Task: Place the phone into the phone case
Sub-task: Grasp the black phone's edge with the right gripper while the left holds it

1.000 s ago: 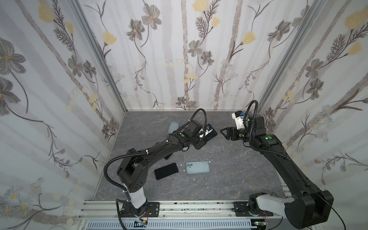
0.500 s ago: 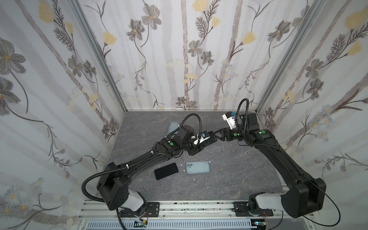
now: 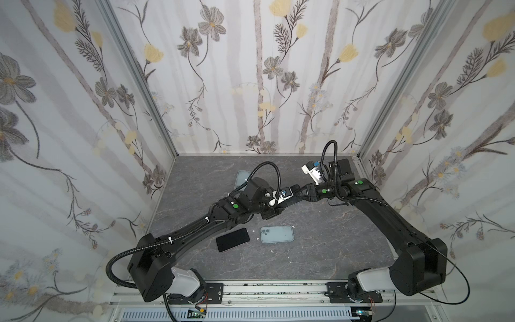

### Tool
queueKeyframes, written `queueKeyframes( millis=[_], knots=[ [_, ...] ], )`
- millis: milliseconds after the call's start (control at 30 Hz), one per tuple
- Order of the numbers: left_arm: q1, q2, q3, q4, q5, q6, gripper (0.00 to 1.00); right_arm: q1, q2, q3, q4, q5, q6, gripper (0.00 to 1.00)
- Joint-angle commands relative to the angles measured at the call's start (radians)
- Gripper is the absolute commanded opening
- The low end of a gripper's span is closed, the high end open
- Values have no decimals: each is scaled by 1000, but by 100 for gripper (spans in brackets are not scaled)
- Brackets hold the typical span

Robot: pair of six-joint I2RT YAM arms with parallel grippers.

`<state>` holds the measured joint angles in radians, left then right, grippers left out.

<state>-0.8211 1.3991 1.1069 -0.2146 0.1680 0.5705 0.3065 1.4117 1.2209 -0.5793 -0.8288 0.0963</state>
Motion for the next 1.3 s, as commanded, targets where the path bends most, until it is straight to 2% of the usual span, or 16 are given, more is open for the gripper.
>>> queueKeyframes(
  millis=[0,233,333,467,533,600,800,967,1100,1267],
  knots=[
    [-3,-18,-12,87,-2,27,39,4,5,11,2,-82,-6,24],
    [-7,-49,-44,113,-17,47,39,8,0,5,22,-115,27,0],
    [-7,-65,-63,145,-36,41,42,9,-6,4,25,-117,44,0],
    [-7,-117,-122,230,-74,19,71,8,-21,3,42,-83,91,0],
    [-7,-158,-175,302,-109,5,91,8,-34,-1,65,-62,128,0],
    [-7,-201,-223,358,-142,-1,100,9,-45,-2,85,-16,169,0],
    [-7,-309,-295,377,-205,-53,100,9,-88,-18,120,110,287,0],
    [-7,-385,-344,346,-250,-192,100,11,-178,-71,130,272,389,0],
    [-7,-424,-390,335,-279,-410,100,19,-294,-155,154,416,487,0],
    [-7,-426,-442,317,-157,-698,96,55,-408,-271,205,493,614,0]
  ],
)
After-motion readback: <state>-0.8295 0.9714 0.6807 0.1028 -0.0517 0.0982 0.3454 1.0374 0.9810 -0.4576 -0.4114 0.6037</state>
